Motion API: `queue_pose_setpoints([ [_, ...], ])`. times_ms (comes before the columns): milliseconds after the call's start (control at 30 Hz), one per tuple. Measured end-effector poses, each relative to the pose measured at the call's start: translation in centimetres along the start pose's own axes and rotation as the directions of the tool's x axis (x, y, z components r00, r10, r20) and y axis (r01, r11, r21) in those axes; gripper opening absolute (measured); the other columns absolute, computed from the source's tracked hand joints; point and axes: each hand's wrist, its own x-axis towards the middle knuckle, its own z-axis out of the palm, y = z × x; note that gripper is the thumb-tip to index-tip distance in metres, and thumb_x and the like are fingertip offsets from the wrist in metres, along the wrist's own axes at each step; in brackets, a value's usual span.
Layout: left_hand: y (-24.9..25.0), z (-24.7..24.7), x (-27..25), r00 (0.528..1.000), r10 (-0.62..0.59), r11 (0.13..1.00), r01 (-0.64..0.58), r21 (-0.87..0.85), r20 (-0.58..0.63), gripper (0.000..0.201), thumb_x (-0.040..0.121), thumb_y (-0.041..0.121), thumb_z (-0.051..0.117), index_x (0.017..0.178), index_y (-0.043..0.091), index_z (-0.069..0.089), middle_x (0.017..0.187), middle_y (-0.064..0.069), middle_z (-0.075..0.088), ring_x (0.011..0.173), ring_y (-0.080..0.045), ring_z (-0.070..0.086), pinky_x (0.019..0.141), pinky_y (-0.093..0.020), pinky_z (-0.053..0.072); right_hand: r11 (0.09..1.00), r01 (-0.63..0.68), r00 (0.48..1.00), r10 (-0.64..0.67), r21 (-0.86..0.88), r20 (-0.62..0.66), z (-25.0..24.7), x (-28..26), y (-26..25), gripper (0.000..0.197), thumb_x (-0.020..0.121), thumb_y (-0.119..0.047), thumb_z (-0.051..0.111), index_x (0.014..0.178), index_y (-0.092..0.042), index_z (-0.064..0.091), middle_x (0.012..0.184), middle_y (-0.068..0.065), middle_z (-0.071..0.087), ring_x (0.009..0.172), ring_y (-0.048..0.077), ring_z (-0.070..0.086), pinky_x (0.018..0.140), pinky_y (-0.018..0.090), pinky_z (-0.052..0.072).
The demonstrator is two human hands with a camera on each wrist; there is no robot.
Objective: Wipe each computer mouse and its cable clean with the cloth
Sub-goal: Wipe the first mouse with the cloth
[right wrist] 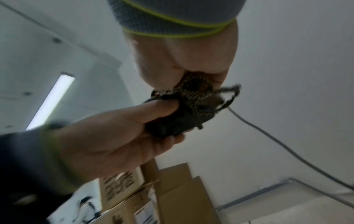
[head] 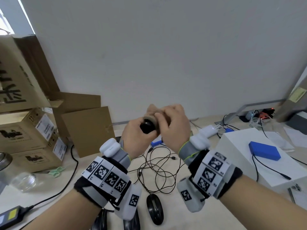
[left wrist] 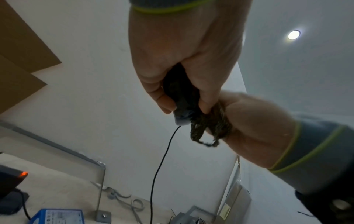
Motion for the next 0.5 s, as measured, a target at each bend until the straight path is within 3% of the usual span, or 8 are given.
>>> queue_pose_setpoints([
  [67,-0.3,0.0,0.3,0.999,-0.041,0.999,0.041,-0.007,0.008,0.01,0.077,0.015,0.065,0.067,0.018,0.066,0.063,0.003,0.067,0.062,-0.016,0.065,0.057,-0.036,0.054,0.987,0.141,0.987,-0.146,0.072,0.062,0.2,-1.1,-1.1,0.023,0.087,-0.035,0.056,0.094,-0.017,0.07,0.096,-0.003,0.054,0.085,0.007,0.052,0.077,0.017,0.04],
  [133,-0.4,-0.3,0.1,0.997,-0.08,0.987,0.082,-0.138,0.022,0.003,0.077,0.016,0.067,0.078,0.014,0.07,0.072,-0.003,0.071,0.069,-0.026,0.067,0.067,-0.041,0.059,0.98,0.182,0.98,-0.188,0.084,0.069,-0.3,-0.5,-0.4,0.02,0.087,-0.028,0.059,0.096,-0.016,0.071,0.094,0.0,0.057,0.088,0.011,0.055,0.08,0.016,0.041],
  [200,-0.2,-0.4,-0.3,0.979,-0.196,0.9,0.204,-0.386,0.061,0.004,0.085,0.013,0.071,0.088,0.012,0.07,0.08,-0.009,0.07,0.072,-0.026,0.064,0.07,-0.039,0.057,0.998,0.026,0.999,-0.023,0.061,-0.037,-1.1,1.1,1.7,0.017,0.086,-0.025,0.058,0.091,-0.014,0.071,0.089,0.004,0.064,0.087,0.016,0.057,0.081,0.023,0.043],
  [267,0.1,-0.5,-0.4,0.923,-0.348,0.661,0.365,-0.655,0.164,0.018,0.09,0.017,0.066,0.103,0.005,0.064,0.091,-0.015,0.067,0.075,-0.03,0.064,0.066,-0.032,0.058,0.972,-0.188,0.972,0.205,0.143,-0.119,-2.1,2.2,3.4,0.01,0.09,-0.022,0.06,0.087,-0.017,0.069,0.083,0.0,0.066,0.076,0.013,0.058,0.077,0.029,0.046],
  [333,0.3,-0.7,-0.1,0.868,-0.428,0.451,0.446,-0.773,0.251,0.03,0.091,0.025,0.063,0.111,0.002,0.061,0.096,-0.016,0.066,0.073,-0.029,0.065,0.063,-0.029,0.059,0.935,-0.259,0.943,0.299,0.243,-0.145,-2.5,2.6,4.0,0.008,0.092,-0.017,0.061,0.086,-0.02,0.067,0.077,-0.009,0.064,0.068,0.003,0.054,0.073,0.024,0.044],
  [400,0.4,-0.8,0.1,0.852,-0.431,0.374,0.467,-0.801,0.296,0.04,0.087,0.033,0.063,0.113,0.002,0.062,0.094,-0.014,0.068,0.074,-0.026,0.067,0.066,-0.029,0.06,0.927,-0.26,0.939,0.308,0.272,-0.152,-2.4,2.6,3.8,0.008,0.092,-0.018,0.062,0.088,-0.022,0.067,0.077,-0.014,0.064,0.066,0.0,0.054,0.071,0.022,0.045],
  [500,0.6,-0.3,0.0,0.871,-0.368,0.397,0.464,-0.792,0.325,0.054,0.078,0.035,0.064,0.117,-0.001,0.061,0.096,-0.014,0.07,0.079,-0.026,0.068,0.072,-0.03,0.06,0.942,-0.224,0.954,0.265,0.25,-0.141,-1.8,2.5,3.1,0.015,0.088,-0.029,0.061,0.099,-0.023,0.07,0.091,-0.007,0.068,0.077,0.007,0.06,0.077,0.026,0.049],
])
